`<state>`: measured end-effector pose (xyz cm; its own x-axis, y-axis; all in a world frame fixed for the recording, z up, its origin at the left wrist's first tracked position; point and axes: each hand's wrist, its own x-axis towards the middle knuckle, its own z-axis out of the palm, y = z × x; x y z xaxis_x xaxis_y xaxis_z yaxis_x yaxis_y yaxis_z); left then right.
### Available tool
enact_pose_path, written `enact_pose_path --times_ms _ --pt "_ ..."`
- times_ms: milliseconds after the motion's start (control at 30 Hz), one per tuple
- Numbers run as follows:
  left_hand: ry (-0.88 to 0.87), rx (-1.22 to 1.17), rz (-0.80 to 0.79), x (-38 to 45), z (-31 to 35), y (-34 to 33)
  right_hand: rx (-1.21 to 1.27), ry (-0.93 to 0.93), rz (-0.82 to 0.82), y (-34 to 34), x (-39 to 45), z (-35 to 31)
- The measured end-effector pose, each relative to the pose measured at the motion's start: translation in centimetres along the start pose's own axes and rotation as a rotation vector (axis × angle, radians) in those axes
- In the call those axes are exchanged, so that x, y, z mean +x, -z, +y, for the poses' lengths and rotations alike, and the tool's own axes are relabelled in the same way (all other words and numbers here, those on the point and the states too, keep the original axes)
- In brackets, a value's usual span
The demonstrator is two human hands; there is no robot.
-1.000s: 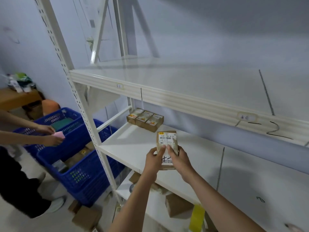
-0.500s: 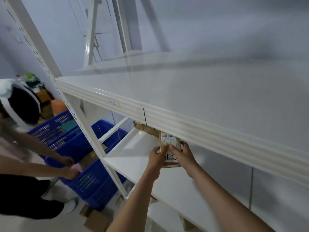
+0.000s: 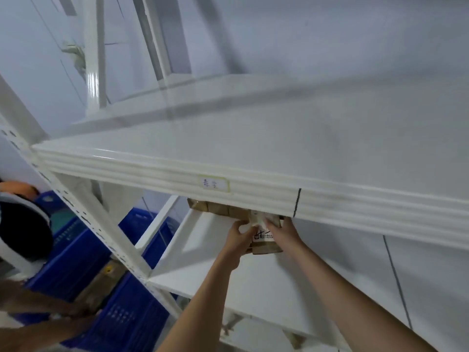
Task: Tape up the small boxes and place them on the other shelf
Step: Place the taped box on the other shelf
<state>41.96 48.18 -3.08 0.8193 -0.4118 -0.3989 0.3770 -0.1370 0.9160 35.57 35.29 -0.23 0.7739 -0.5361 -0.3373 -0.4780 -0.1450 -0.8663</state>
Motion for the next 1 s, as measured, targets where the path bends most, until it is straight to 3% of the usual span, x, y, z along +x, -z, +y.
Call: enact_pose_path --times_ms 233,533,633,767,1000 --pt "-0.056 0.169 -0.084 2.4 -1.1 4.1 0.007 -0.088 0.059 -4.0 -0.1 1.1" --pt "-0.145 0.422 -0.115 3.3 -2.6 3.7 -0.092 0.011 -0.032 -4.3 -0.7 4.0" --pt "-0.19 0.498 -0.214 3.4 -3.2 3.6 -0.172 0.022 -0.013 -4.3 0.2 5.1" --pt "-0.372 0.74 -0.309 4.1 -3.3 3.2 -0.208 0.01 0.081 -4.5 1.8 6.4" --pt "-0.677 1.288 -0.171 7.2 -4.1 2.5 -0.386 0.149 0.343 -5.5 5.2 7.4"
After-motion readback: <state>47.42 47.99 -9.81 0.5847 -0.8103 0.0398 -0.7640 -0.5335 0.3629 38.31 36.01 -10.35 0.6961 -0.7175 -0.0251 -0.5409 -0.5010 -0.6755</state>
